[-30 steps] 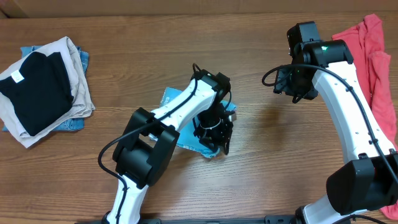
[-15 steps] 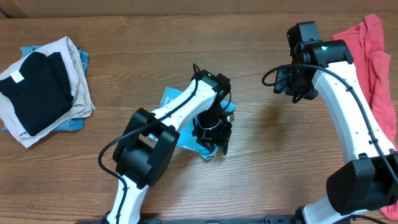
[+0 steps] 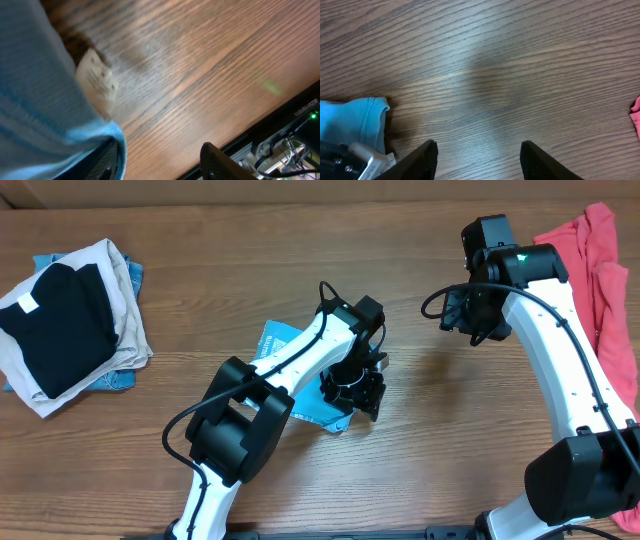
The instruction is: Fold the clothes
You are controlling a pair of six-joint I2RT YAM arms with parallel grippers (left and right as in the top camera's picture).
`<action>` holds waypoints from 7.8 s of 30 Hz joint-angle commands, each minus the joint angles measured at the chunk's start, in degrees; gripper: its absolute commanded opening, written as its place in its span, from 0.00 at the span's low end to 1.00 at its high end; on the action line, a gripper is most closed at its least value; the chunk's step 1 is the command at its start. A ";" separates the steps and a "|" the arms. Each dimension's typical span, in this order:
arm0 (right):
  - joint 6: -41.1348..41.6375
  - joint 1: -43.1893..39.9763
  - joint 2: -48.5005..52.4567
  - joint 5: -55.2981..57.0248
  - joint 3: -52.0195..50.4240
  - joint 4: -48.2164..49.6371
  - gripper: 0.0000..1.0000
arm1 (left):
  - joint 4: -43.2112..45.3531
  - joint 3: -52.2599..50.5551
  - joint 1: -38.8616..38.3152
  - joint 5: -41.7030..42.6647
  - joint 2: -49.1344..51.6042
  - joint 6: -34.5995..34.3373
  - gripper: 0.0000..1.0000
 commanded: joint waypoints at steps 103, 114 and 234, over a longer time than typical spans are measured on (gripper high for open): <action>-1.20 10.27 3.08 -26.93 -22.03 16.65 0.56 | -10.05 34.77 27.85 9.22 18.43 28.13 0.96; -1.22 10.27 3.08 -26.86 -22.03 16.57 0.56 | -18.43 34.75 23.45 4.79 27.41 30.10 0.84; -0.96 1.31 3.04 -13.44 -22.01 13.27 0.56 | -5.42 56.52 73.70 -29.27 12.24 6.95 0.09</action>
